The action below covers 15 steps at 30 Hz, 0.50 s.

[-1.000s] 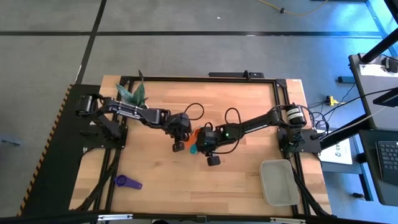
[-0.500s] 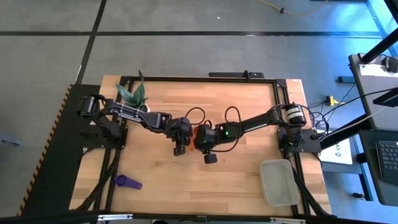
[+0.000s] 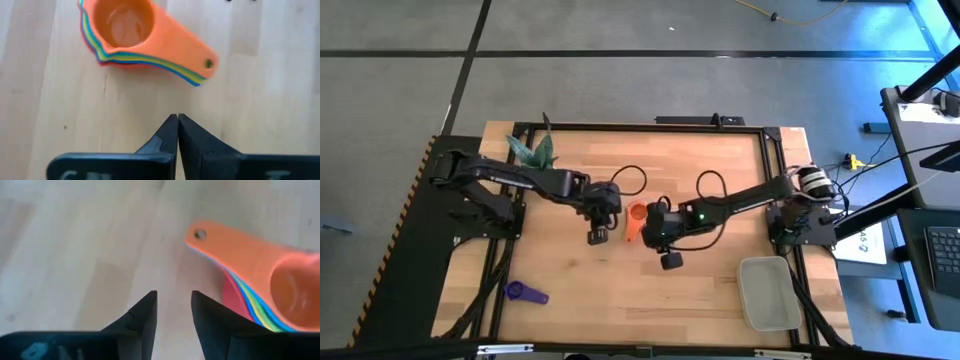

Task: Nest measuring cups in basket
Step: Stack the violet measuring cup on top of the orange measuring cup

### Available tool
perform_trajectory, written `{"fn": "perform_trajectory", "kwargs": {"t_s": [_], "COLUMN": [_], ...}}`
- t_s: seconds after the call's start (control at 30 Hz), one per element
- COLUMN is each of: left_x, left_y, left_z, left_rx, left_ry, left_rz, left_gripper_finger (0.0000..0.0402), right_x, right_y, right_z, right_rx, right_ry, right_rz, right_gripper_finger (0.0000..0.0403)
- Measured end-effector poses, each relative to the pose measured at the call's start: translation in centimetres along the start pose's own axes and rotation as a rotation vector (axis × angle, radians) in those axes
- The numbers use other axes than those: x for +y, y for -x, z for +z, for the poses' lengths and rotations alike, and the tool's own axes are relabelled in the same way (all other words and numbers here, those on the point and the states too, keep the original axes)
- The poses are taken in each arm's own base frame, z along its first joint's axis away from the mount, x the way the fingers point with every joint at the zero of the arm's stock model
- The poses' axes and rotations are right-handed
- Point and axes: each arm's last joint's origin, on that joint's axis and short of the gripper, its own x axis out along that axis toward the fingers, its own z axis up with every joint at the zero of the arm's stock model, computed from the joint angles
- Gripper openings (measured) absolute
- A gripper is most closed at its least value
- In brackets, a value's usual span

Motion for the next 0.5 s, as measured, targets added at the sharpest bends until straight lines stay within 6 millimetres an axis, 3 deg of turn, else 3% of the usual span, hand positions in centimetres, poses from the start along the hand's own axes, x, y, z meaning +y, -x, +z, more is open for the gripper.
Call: {"fn": "perform_trajectory", "kwargs": {"t_s": [0.13, 0.27, 0.37, 0.5], "left_x": [-1.9, -4.0, -5.3, -7.7], "left_y": [3.0, 5.7, 6.7, 6.8], "left_z": [0.2, -1.0, -3.2, -5.5], "left_rx": [-0.013, 0.078, 0.251, 0.354], "left_ry": [-0.05, 0.018, 0.107, 0.141], "left_rz": [-0.033, -0.02, 0.042, 0.067], "left_gripper_finger": [0.0002, 0.0005, 0.0017, 0.0041], "right_x": [1.0, 1.4, 1.3, 1.2], "right_y": [1.6, 2.5, 2.5, 2.4], "right_z": [1.8, 3.5, 3.5, 3.1], "right_rx": [-0.156, -0.282, -0.264, -0.224], "right_ry": [0.051, 0.035, 0.012, 0.005], "right_rz": [0.046, 0.129, 0.141, 0.124], "right_gripper_finger": [0.0123, 0.0123, 0.0123, 0.0123]}}
